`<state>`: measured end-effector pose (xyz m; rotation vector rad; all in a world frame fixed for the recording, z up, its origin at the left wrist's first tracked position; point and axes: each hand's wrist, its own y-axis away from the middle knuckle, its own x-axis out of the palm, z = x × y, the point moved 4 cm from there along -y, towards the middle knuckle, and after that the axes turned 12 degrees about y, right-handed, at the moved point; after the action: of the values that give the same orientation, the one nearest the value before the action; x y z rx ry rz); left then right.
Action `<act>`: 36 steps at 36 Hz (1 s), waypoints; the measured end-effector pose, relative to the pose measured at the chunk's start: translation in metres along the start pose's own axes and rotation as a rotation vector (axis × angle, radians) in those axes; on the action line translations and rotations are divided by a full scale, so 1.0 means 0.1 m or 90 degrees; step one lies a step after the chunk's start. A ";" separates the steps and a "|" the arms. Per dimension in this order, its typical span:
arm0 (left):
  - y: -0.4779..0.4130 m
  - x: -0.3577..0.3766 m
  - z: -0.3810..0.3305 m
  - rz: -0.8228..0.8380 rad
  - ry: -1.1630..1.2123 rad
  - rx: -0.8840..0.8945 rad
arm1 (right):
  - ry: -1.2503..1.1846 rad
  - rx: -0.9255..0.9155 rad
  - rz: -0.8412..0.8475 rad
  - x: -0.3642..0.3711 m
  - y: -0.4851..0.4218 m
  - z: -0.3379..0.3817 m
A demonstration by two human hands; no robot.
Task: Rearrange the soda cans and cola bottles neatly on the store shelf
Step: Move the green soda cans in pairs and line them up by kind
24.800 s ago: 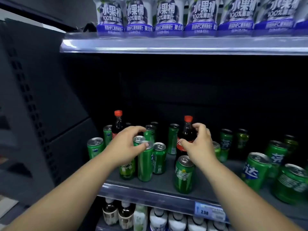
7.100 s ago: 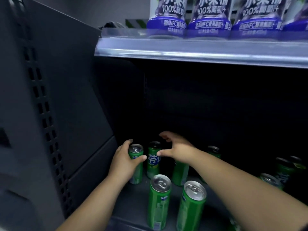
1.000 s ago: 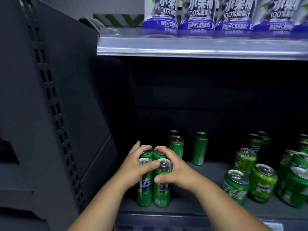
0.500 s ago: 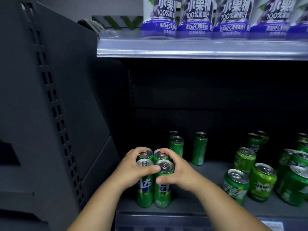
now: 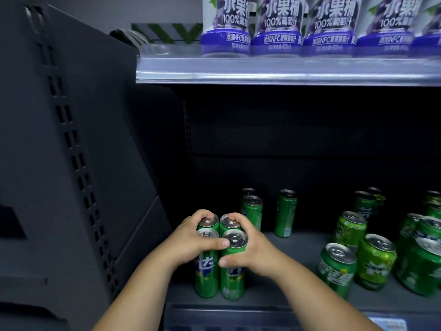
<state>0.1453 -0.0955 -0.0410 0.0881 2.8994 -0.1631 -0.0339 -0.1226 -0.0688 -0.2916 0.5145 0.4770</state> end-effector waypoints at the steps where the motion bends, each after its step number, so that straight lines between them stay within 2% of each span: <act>1: 0.01 0.00 0.00 0.001 -0.006 0.000 | -0.001 0.002 -0.001 0.01 0.00 -0.01; 13: 0.06 0.04 0.03 -0.035 -0.035 0.017 | -0.009 0.011 0.036 0.01 0.05 0.01; 17: 0.14 0.04 -0.09 -0.067 -0.074 0.048 | 0.016 0.024 0.061 -0.07 0.14 0.02; 21: 0.20 0.10 -0.31 -0.090 -0.152 0.106 | 0.039 -0.003 0.024 -0.22 0.23 0.06; 25: 0.18 0.23 -0.58 -0.064 -0.245 0.157 | 0.060 -0.025 -0.031 -0.46 0.30 0.12; 30: 0.07 0.47 -0.88 -0.010 -0.340 0.184 | 0.176 -0.052 -0.096 -0.95 0.43 0.32; 36: 0.00 0.80 -1.02 0.030 -0.402 0.189 | 0.298 -0.046 -0.097 -1.56 0.71 0.37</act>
<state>0.0437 -0.0797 0.0389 0.1291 2.2264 -0.5106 -0.1745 -0.1043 0.0350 -0.5140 0.9245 0.2769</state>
